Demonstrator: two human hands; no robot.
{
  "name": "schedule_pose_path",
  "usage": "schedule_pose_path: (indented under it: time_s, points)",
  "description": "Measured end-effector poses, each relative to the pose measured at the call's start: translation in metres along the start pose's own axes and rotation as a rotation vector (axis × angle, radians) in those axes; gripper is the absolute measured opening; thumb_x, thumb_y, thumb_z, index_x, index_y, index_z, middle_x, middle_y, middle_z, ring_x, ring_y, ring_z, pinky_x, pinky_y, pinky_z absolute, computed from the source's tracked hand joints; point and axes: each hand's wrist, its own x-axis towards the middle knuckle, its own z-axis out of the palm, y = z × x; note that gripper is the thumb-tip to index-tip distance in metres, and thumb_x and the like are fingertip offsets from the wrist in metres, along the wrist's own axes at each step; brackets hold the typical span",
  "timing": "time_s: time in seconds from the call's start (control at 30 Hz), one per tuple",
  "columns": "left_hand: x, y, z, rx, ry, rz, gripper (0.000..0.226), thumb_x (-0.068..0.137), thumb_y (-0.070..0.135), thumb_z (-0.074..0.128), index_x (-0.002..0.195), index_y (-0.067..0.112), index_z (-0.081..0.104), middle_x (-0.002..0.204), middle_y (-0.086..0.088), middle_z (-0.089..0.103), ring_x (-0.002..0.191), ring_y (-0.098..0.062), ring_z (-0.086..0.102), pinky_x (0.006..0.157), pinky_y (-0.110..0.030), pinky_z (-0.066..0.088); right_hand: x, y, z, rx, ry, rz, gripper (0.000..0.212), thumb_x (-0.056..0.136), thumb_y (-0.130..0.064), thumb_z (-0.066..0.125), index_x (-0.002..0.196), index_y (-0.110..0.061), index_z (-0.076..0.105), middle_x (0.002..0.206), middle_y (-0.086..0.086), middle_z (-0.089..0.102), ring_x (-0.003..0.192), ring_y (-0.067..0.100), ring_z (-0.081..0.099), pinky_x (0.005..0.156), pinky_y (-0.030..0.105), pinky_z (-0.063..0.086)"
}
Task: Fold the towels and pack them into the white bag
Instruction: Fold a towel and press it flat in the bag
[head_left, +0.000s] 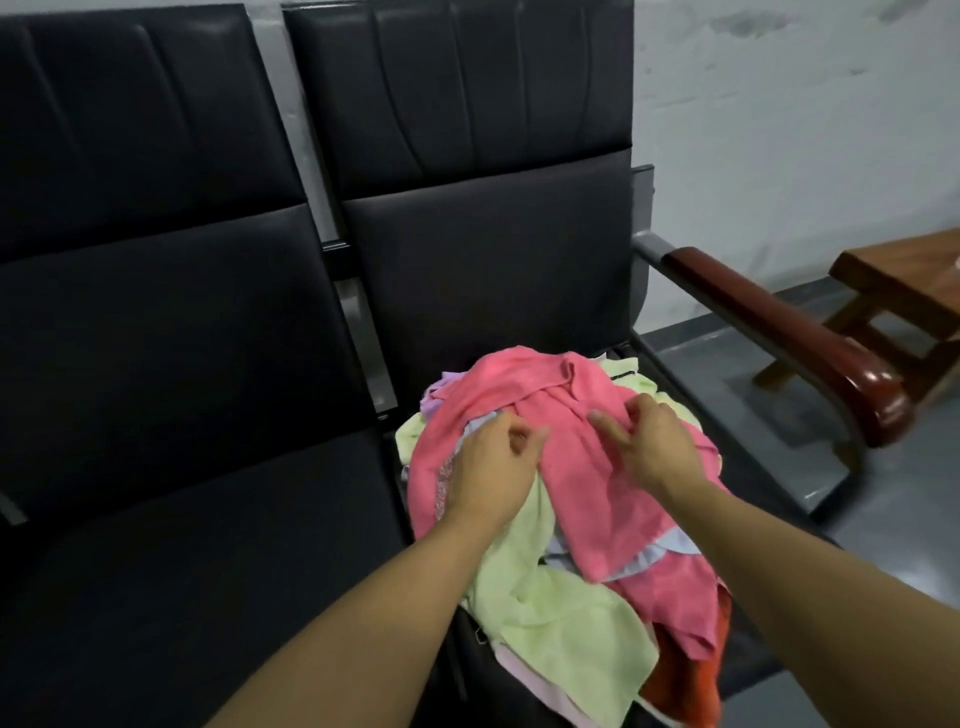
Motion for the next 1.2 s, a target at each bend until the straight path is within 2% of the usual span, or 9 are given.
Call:
schedule_pose_path:
  time_s: [0.1,0.27,0.37,0.5,0.6,0.77,0.9,1.03,1.2]
  points:
    - [0.002,0.012,0.028,-0.11,-0.156,-0.211,0.042,0.088,0.053,0.072,0.081,0.013,0.067,0.079,-0.005,0.072,0.079,-0.024,0.069,0.079,-0.039,0.056,0.001,0.005,-0.015,0.028,0.052,-0.059,0.05,0.096,-0.059,0.051,0.079,-0.012,0.054,0.071,0.0,0.056,0.069,0.025,0.055,0.055,0.034,0.034]
    - [-0.001,0.017,0.043,-0.16,-0.023,-0.281,0.019,0.101,0.031,0.058,0.09,0.015,0.06,0.094,-0.007,0.068,0.084,-0.024,0.06,0.073,-0.032,0.048,-0.003,-0.007,-0.037,0.162,0.135,-0.063,0.048,0.101,-0.06,0.035,0.096,-0.015,0.05,0.087,0.003,0.061,0.083,0.029,0.057,0.074,0.042,0.046]
    - [-0.006,0.027,0.025,-0.328,0.002,-0.386,0.027,0.107,0.024,0.038,0.121,0.008,0.054,0.116,-0.023,0.062,0.095,-0.03,0.057,0.08,-0.038,0.046,-0.006,-0.022,-0.05,0.243,0.119,-0.062,0.05,0.098,-0.064,0.04,0.089,-0.016,0.053,0.081,-0.004,0.059,0.085,0.027,0.059,0.073,0.036,0.041]
    - [-0.013,0.026,-0.04,-0.44,0.129,-0.44,0.045,0.108,0.033,0.028,0.143,0.008,0.044,0.14,-0.014,0.054,0.126,-0.036,0.054,0.104,-0.039,0.046,-0.017,-0.051,-0.052,0.297,-0.168,0.076,0.076,0.074,-0.089,0.051,0.084,-0.018,0.074,0.085,-0.001,0.073,0.078,0.024,0.068,0.07,0.038,0.057]
    - [-0.026,0.017,-0.102,-0.474,0.173,-0.458,0.042,0.105,0.037,0.03,0.123,0.009,0.055,0.122,-0.015,0.064,0.107,-0.033,0.063,0.1,-0.046,0.052,-0.037,-0.087,-0.045,0.481,-0.468,0.134,0.06,0.073,-0.062,0.079,0.097,-0.008,0.077,0.091,0.008,0.076,0.08,0.024,0.073,0.069,0.038,0.059]
    - [-0.08,0.004,-0.208,-0.857,-0.014,-0.552,0.034,0.099,0.033,0.047,0.084,0.012,0.07,0.072,-0.007,0.067,0.066,-0.023,0.062,0.067,-0.032,0.047,-0.072,-0.164,-0.021,0.681,-0.516,0.151,0.055,0.09,-0.056,0.06,0.105,-0.005,0.072,0.12,0.015,0.067,0.104,0.029,0.069,0.094,0.043,0.057]
    - [-0.122,-0.019,-0.284,-1.093,0.027,-0.461,0.023,0.097,0.031,0.057,0.095,0.012,0.07,0.083,-0.006,0.066,0.072,-0.022,0.062,0.075,-0.038,0.048,-0.11,-0.225,-0.011,0.993,-0.539,0.248,0.042,0.098,-0.043,0.062,0.096,-0.001,0.068,0.085,0.011,0.066,0.078,0.024,0.064,0.081,0.04,0.054]
    - [-0.16,-0.034,-0.338,-1.223,0.208,-0.374,0.027,0.095,0.009,0.061,0.119,0.017,0.065,0.093,-0.007,0.065,0.073,-0.019,0.064,0.073,-0.035,0.052,-0.148,-0.272,-0.004,1.241,-0.671,0.251,0.004,0.098,-0.019,0.065,0.096,-0.015,0.065,0.084,0.003,0.063,0.069,0.014,0.063,0.067,0.03,0.057]
    - [-0.206,-0.056,-0.389,-1.245,0.275,-0.256,0.036,0.097,-0.002,0.051,0.127,0.016,0.059,0.087,-0.007,0.072,0.072,-0.015,0.069,0.078,-0.032,0.05,-0.178,-0.304,-0.004,1.395,-0.455,0.132,0.044,0.103,-0.001,0.045,0.136,-0.028,0.056,0.121,0.008,0.065,0.091,0.018,0.065,0.075,0.03,0.061]
